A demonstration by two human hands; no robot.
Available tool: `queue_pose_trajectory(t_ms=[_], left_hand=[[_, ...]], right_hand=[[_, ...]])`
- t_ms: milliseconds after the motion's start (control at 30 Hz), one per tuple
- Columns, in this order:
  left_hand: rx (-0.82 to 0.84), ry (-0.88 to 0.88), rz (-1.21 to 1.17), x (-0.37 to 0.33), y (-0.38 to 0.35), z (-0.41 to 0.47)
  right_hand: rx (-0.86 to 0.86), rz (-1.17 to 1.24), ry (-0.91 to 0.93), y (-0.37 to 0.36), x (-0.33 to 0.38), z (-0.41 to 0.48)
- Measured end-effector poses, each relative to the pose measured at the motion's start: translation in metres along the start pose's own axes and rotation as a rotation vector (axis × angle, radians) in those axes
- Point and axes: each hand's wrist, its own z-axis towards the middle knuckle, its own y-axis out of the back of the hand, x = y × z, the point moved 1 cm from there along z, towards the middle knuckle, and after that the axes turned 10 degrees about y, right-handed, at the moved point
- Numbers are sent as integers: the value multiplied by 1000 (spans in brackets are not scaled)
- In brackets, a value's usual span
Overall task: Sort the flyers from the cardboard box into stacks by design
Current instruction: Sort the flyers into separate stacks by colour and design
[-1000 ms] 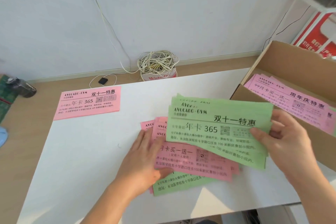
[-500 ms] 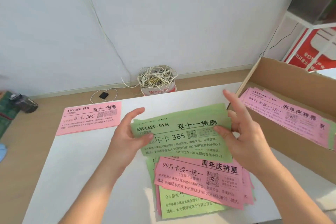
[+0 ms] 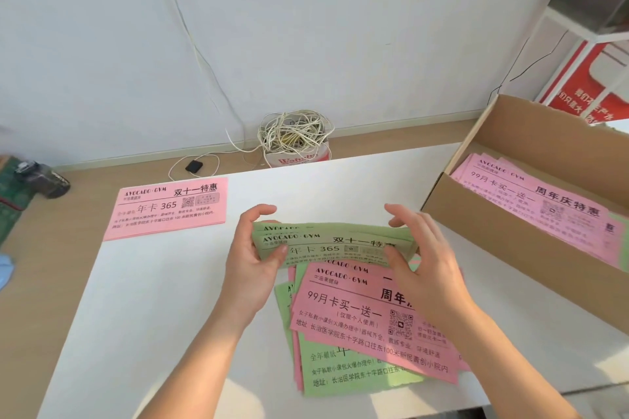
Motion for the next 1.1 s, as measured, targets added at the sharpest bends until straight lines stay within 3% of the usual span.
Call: queue_pose_trajectory(t_ms=[300,467,567,700,833,967,1100], left_hand=[[15,26,-13,6,-13,4],[-71,-44,-8,-9,-2,17],[-173,-88,177,-14,29,38],[-237,-112,726,-7,82,60],[-19,-200,1008,-9,81,70],[220,-243,1268,-12,50,97],[360,-187,1383,-9,37,130]], right_hand=[[71,155,-155,-10,0,5],[27,176,-178,-5,3,46],[26,187,-272,-8,2,83],[126,96,-319,-36,-10,125],[309,-7,-419,-63,-23,141],[347,-38,-414,-72,-24,150],[377,-35,-369,-78,-26,158]])
